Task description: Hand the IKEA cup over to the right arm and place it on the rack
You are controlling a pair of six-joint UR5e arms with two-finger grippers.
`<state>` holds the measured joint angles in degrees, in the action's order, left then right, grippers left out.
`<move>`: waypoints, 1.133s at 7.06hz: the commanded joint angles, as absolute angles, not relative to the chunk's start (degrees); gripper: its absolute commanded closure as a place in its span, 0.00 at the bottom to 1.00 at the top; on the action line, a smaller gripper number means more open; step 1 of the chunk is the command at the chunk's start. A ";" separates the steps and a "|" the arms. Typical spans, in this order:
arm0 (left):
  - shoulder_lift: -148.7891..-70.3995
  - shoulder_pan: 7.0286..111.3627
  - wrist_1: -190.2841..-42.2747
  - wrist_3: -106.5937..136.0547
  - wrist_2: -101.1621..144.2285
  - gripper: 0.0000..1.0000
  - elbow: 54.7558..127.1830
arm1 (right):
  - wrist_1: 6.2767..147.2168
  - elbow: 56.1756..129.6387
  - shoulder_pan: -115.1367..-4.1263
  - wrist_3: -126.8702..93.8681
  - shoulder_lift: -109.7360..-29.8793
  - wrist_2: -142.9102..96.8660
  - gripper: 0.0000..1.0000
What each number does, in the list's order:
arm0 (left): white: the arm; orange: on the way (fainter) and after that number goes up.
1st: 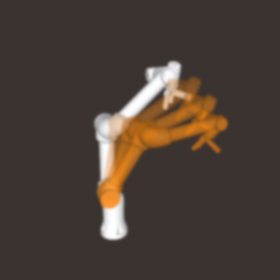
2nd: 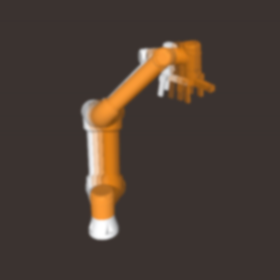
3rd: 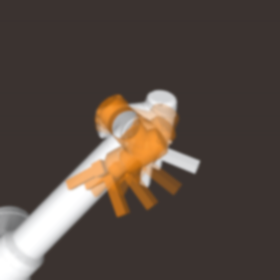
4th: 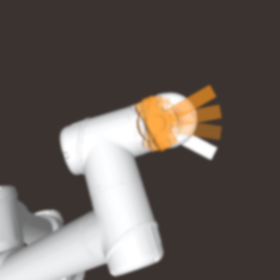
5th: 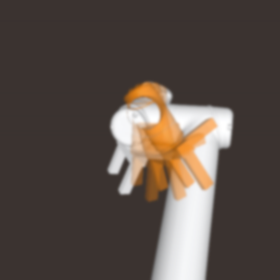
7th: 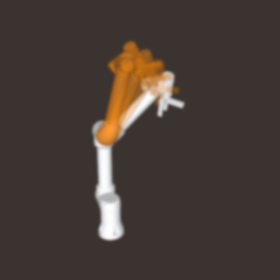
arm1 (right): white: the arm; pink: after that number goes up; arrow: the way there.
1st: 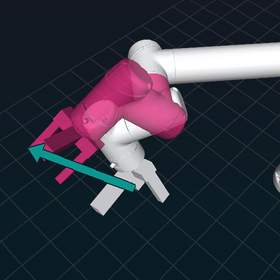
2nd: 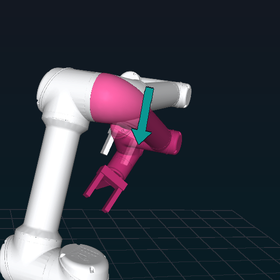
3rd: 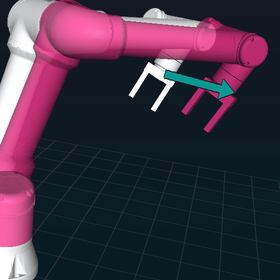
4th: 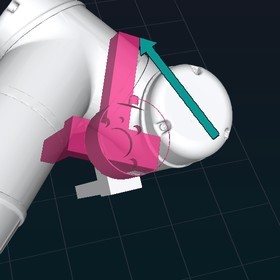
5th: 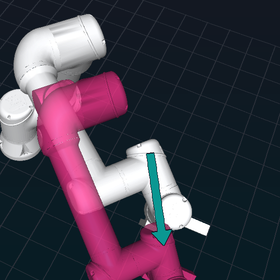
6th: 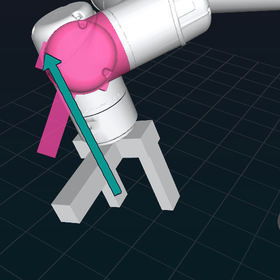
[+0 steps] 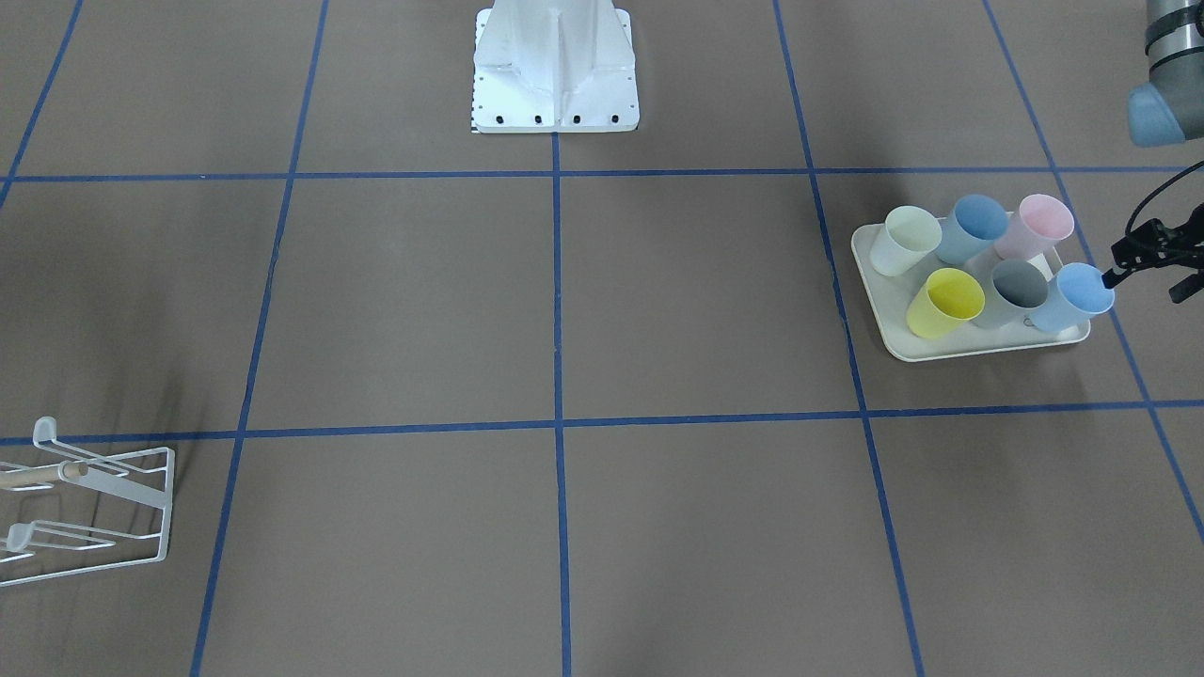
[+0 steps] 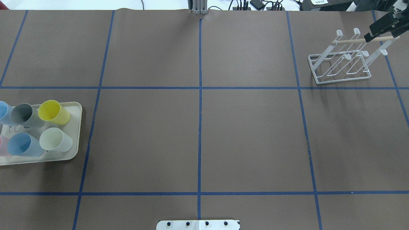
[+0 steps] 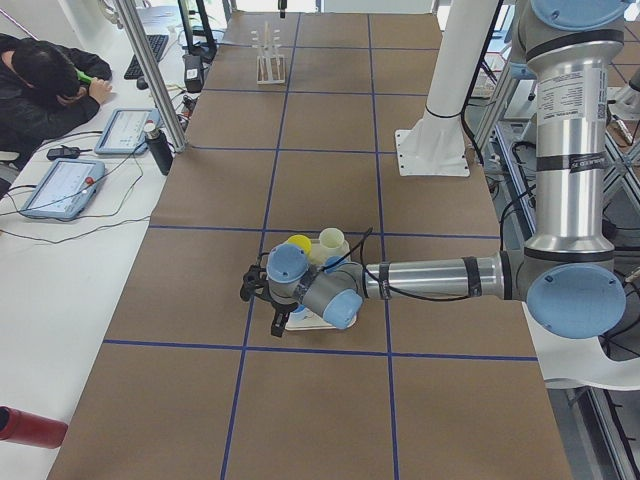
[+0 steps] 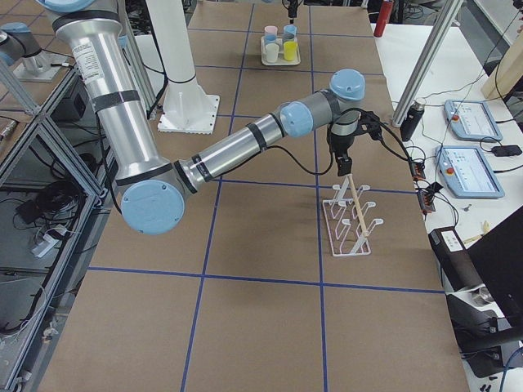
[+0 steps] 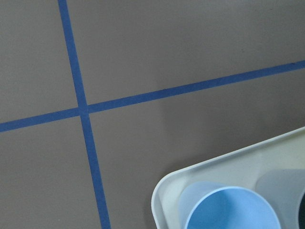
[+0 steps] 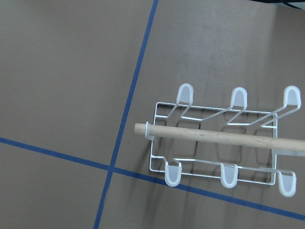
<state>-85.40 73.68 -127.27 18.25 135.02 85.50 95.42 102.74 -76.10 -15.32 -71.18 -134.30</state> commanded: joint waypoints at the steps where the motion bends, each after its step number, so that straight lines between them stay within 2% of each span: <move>1: -85.52 71.90 -127.88 18.37 135.09 0.08 85.17 | 95.45 102.74 -75.76 -15.47 -70.84 -134.30 0.00; 3: -85.52 70.93 -128.58 17.93 135.00 0.11 85.25 | 95.45 102.57 -75.41 -16.17 -70.84 -134.38 0.00; 6: -85.43 70.58 -128.85 17.75 134.91 0.45 84.99 | 95.45 102.22 -75.24 -16.17 -70.84 -134.47 0.00; 8: -85.43 70.40 -128.85 17.67 134.83 0.51 84.82 | 95.88 102.04 -75.15 -16.17 -70.23 -134.47 0.00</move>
<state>-85.44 70.53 -128.84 17.70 134.89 84.96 95.54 102.18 -75.20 -16.17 -70.66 -134.46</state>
